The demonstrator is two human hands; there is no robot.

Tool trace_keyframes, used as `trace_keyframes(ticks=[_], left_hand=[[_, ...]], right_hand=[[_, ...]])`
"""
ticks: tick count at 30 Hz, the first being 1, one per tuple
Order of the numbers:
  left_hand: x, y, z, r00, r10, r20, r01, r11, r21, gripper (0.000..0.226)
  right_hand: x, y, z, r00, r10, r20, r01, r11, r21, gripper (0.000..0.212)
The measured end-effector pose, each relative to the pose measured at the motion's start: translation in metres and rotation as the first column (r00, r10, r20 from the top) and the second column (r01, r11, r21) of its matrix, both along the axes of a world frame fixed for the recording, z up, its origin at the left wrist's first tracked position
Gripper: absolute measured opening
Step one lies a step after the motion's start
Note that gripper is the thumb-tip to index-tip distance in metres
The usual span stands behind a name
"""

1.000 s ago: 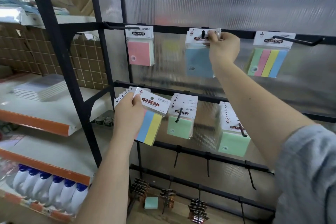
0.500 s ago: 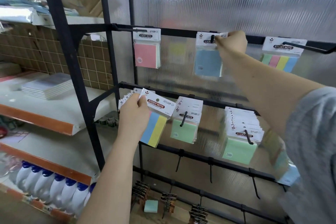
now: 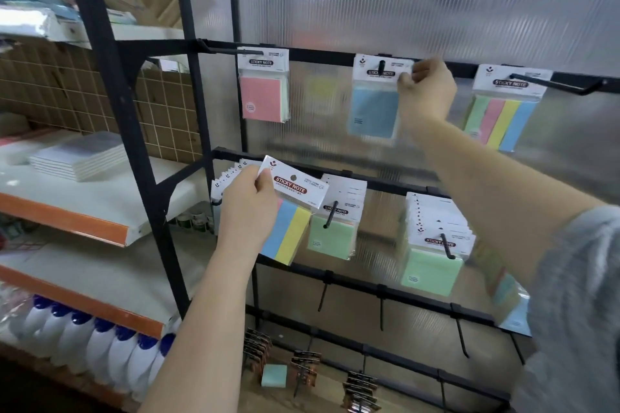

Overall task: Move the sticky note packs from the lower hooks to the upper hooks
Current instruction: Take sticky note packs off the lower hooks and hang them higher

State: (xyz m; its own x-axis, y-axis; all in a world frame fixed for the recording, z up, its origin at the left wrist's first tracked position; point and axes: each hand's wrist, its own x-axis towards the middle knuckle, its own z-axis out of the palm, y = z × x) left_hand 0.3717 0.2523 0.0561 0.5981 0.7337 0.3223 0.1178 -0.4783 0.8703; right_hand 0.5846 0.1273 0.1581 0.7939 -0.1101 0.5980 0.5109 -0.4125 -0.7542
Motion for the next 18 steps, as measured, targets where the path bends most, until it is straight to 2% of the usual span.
trace_keyframes(ticks=[3, 7, 9, 14, 18], left_hand=[[0.003, -0.008, 0.002, 0.999, -0.027, 0.022, 0.027, 1.0, 0.002, 0.035], [0.008, -0.025, 0.007, 0.997, -0.055, 0.047, 0.052, 0.995, 0.081, 0.037], [0.012, -0.035, 0.01, 0.994, -0.089, 0.061, 0.08, 0.988, 0.133, 0.036], [0.025, -0.063, 0.012, 0.982, -0.157, 0.101, 0.138, 0.976, 0.171, 0.041], [0.034, -0.091, 0.011, 0.975, -0.196, 0.108, 0.174, 0.967, 0.187, 0.043]], right_hand=[[-0.013, -0.024, -0.018, 0.999, 0.031, 0.026, -0.03, 0.999, -0.033, 0.018], [-0.033, -0.066, -0.047, 0.988, 0.148, -0.032, -0.151, 0.976, -0.155, 0.022], [-0.041, -0.09, -0.061, 0.991, 0.115, -0.066, -0.124, 0.979, -0.159, 0.028], [-0.055, -0.146, -0.092, 0.977, 0.02, -0.211, -0.032, 0.998, -0.051, 0.024], [-0.07, -0.188, -0.107, 0.974, -0.07, -0.215, 0.047, 0.993, -0.112, 0.021]])
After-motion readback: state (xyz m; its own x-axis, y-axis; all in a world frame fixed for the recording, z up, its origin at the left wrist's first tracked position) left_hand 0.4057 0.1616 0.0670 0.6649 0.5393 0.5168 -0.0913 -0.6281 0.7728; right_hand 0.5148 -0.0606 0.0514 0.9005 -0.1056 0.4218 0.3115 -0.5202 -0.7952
